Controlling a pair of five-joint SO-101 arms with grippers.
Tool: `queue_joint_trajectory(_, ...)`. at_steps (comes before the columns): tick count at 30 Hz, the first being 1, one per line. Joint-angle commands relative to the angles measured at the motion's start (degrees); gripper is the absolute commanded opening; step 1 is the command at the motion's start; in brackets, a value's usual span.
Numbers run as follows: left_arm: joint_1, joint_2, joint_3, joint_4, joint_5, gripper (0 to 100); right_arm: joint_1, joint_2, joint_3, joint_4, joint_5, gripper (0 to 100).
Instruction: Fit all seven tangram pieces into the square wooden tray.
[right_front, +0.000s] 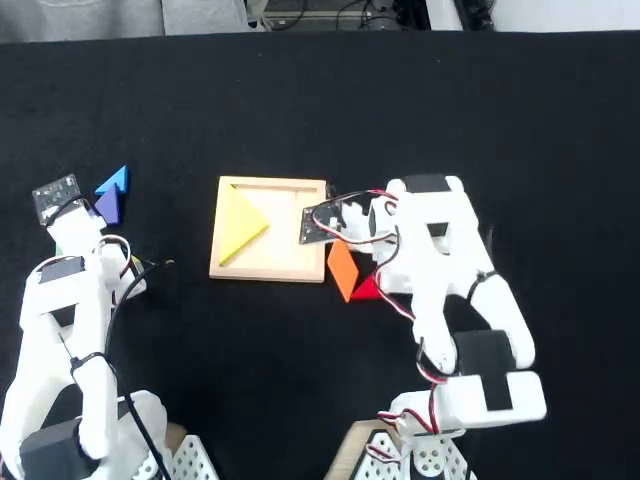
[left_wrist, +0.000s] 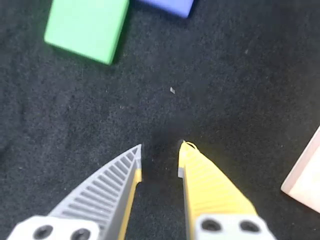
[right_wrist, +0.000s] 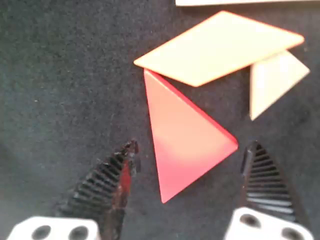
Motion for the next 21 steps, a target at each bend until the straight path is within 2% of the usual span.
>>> queue_joint_trajectory(1,-0.1,-0.1,1.4,-3.5,-0.4,13,0.6,1.9,-3.0,-0.8,2.1,32.6)
queue_joint_trajectory(7,-0.1,0.0,1.3,-3.8,-0.4,13,4.4,5.7,-3.3,-4.2,2.4,32.6)
queue_joint_trajectory(21,-0.1,0.0,1.3,-3.8,-0.4,13,1.9,6.9,-0.8,-4.4,2.2,32.6)
